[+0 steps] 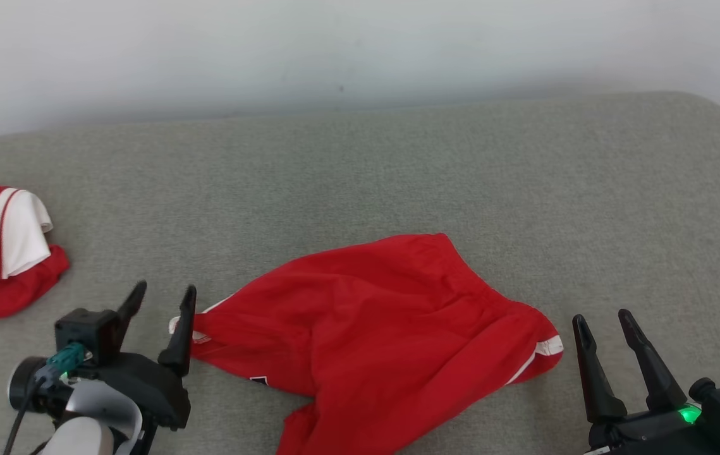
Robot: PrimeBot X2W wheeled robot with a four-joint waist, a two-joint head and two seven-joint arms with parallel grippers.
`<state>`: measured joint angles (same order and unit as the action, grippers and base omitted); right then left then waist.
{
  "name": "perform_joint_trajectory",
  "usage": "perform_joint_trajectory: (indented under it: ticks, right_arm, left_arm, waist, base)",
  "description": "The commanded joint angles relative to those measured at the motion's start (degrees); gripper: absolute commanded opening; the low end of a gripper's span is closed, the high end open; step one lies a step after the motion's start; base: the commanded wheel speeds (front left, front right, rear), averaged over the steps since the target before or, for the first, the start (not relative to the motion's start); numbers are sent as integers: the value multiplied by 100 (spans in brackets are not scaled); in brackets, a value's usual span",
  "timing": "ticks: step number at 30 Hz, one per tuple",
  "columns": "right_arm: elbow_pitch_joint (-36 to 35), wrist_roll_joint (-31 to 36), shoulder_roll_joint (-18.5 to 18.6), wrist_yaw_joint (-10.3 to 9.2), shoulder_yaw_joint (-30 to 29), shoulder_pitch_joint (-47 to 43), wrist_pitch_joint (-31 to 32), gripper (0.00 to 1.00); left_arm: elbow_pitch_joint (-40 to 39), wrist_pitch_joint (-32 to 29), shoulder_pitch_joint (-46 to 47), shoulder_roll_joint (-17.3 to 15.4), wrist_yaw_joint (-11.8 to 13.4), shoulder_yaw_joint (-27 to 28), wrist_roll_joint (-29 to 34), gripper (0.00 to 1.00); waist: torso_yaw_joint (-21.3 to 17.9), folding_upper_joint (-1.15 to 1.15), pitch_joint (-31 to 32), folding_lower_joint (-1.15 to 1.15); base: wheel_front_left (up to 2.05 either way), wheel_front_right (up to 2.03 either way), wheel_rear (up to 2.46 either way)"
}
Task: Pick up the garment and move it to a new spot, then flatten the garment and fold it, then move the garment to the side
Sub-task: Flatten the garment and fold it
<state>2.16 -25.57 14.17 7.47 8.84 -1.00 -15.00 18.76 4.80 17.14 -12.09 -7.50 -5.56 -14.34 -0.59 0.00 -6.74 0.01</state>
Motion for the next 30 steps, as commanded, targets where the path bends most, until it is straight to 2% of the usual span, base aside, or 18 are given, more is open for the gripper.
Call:
perform_joint_trajectory:
  ticks: [1, 9, 16, 21, 22, 23, 24, 30]
  right_arm:
    - [-2, 33, -4, 2, -11, 72, -26, 100]
    - [27, 16, 56, 3, -24, 137, -26, 100]
    - [44, 24, 87, 3, -8, 183, -26, 100]
    - [45, 30, 79, 3, 6, 209, -26, 100]
    - [45, 29, 77, 2, 7, 211, -26, 100]
    - [39, 28, 76, 2, 12, 222, -26, 100]
    - [33, 27, 74, 2, 15, 241, -26, 100]
    - [29, 20, 86, 3, -9, 327, -26, 100]
  left_arm:
    - [157, -123, 53, -31, 14, -19, -54, 100]
    - [968, -584, 145, 12, 15, -36, -318, 100]
    - [1537, -527, 293, -67, 30, -122, -298, 100]
    - [1945, -431, 450, -8, 19, -172, -464, 100]
    - [2031, -401, 489, -35, 16, -221, -439, 39]
    - [2085, -343, 557, -70, 15, -284, -376, 11]
    - [2135, -276, 634, -62, 13, -324, -386, 0]
    - [2108, 201, 1382, -211, 12, -649, -364, 0]
  waist:
    - [-131, 0, -121, -1]
    - [-231, 0, -211, -1]
    - [-265, 0, -268, -1]
    - [-305, 0, -330, -1]
    - [-313, 0, -340, -1]
    - [-324, 0, -364, -1]
    - [-331, 0, -380, -1]
    - [-362, 0, -473, -1]
  base:
    - [0, 0, 0]
    - [0, 0, 0]
    - [0, 0, 0]
    - [0, 0, 0]
    - [0, 0, 0]
    - [0, 0, 0]
    - [0, 0, 0]
    - [0, 0, 0]
